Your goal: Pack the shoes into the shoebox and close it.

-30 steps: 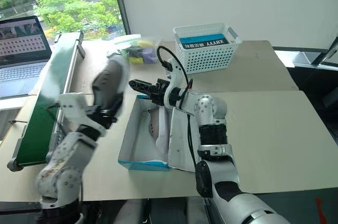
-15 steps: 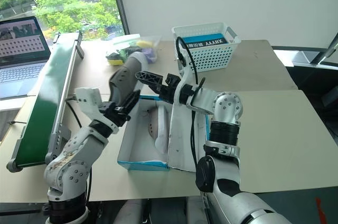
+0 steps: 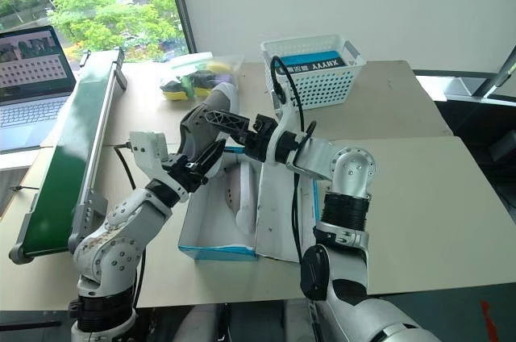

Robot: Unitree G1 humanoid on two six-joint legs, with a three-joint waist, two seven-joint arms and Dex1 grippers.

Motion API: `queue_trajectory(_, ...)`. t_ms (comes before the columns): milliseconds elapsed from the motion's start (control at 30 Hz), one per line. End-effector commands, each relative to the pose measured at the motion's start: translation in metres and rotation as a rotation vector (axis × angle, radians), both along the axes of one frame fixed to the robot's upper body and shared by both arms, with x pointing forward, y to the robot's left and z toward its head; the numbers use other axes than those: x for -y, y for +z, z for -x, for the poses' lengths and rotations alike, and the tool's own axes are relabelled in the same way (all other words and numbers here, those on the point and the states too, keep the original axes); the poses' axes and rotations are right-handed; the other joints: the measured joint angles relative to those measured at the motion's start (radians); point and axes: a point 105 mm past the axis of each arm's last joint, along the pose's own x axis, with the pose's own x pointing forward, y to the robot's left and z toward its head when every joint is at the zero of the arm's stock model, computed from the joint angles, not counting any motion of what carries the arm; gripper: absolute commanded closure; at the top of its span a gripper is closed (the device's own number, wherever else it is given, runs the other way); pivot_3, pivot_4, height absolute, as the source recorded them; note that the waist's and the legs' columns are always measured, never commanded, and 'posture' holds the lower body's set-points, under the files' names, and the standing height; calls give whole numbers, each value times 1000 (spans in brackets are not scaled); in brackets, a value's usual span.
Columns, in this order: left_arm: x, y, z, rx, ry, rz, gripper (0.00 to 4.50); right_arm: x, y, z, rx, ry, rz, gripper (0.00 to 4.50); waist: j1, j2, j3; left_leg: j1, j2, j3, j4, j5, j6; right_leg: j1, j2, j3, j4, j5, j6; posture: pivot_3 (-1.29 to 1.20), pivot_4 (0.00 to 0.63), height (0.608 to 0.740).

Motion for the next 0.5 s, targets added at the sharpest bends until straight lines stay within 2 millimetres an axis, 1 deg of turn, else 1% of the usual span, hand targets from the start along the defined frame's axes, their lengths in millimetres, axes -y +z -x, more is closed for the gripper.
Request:
queue_trajectory(33, 16, 18, 4, 71, -63, 16, 2018, -9, 2, 6, 12, 25, -17, 0, 0, 0, 0, 0, 0, 0, 0, 0, 0, 0, 0, 0, 0, 0, 0, 0, 150, 739)
queue_trajectory(133, 19, 16, 5, 66, -81, 15, 2018, -5, 3, 3, 16, -4, -24, 0, 0, 0, 0, 0, 0, 0, 0, 0, 0, 0, 0, 0, 0, 0, 0, 0, 150, 739)
queue_trajectory(200, 21, 14, 4, 59, -89, 18, 2042, -3, 3, 1, 20, -24, -21, 522, -1, 0, 0, 0, 0, 0, 0, 0, 0, 0, 0, 0, 0, 0, 0, 0, 150, 739)
queue_trajectory(233, 22, 13, 4, 57, -96, 17, 2042, -2, 3, 0, 21, -36, -21, 669, -1, 0, 0, 0, 0, 0, 0, 0, 0, 0, 0, 0, 0, 0, 0, 0, 150, 739)
queue_trajectory(267, 23, 12, 4, 54, -102, 17, 2042, 0, 4, -1, 24, -47, -20, 1160, -1, 0, 0, 0, 0, 0, 0, 0, 0, 0, 0, 0, 0, 0, 0, 0, 150, 739)
queue_trajectory(400, 27, 13, -1, 50, -135, 23, 2042, 6, 6, -1, 40, -86, -20, 2401, 0, 0, 0, 0, 0, 0, 0, 0, 0, 0, 0, 0, 0, 0, 0, 0, 150, 739)
queue_trajectory(433, 29, 12, -2, 49, -145, 24, 2042, 7, 6, -1, 42, -95, -17, 2592, 0, 0, 0, 0, 0, 0, 0, 0, 0, 0, 0, 0, 0, 0, 0, 0, 150, 739)
queue_trajectory(500, 30, 11, -3, 46, -159, 21, 2042, 8, 6, 0, 44, -106, -15, 2826, 1, 0, 0, 0, 0, 0, 0, 0, 0, 0, 0, 0, 0, 0, 0, 0, 150, 739)
